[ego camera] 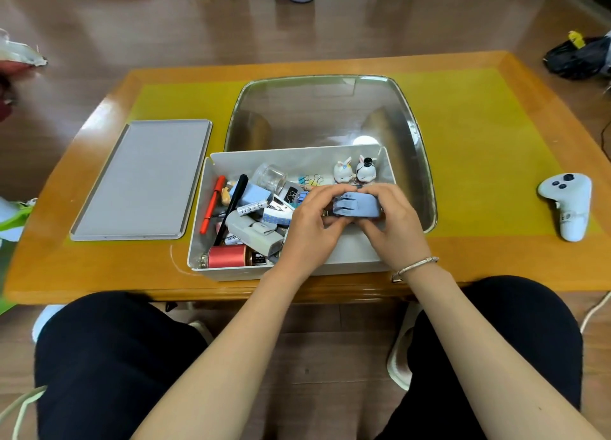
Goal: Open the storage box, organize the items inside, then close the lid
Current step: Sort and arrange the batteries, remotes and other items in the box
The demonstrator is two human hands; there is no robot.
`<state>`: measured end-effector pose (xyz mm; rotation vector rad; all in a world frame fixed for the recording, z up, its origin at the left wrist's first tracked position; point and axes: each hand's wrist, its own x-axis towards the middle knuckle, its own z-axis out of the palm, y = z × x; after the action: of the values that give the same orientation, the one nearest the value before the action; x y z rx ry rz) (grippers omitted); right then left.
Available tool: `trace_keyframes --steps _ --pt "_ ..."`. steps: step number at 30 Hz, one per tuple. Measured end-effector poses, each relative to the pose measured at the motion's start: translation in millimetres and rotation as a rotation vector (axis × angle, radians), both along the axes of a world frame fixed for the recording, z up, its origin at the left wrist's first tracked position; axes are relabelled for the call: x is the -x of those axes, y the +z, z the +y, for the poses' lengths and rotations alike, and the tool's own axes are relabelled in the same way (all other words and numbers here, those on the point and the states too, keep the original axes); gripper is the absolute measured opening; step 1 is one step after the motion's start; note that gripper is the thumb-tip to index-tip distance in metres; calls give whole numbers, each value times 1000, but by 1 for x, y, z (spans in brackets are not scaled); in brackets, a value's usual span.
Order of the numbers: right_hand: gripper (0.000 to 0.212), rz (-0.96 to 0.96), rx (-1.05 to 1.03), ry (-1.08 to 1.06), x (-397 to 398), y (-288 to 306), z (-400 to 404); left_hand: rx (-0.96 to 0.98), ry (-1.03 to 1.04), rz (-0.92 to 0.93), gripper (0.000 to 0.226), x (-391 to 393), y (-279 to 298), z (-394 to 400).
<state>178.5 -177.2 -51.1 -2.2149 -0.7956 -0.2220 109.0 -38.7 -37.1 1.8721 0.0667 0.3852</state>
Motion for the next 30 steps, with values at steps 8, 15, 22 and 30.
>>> trace_keyframes --steps 8,15,22,30 --pt "33 -5 -85 -127 3 -1 2 7 155 66 41 -2 1 -2" --pt "42 -53 -54 -127 4 -1 1 22 100 41 35 -1 3 -1" --pt "51 -23 -54 -35 5 1 1 111 81 33 43 -1 -1 2" --pt "52 -98 -18 -32 7 1 1 -54 190 -70 38 -2 -6 1"
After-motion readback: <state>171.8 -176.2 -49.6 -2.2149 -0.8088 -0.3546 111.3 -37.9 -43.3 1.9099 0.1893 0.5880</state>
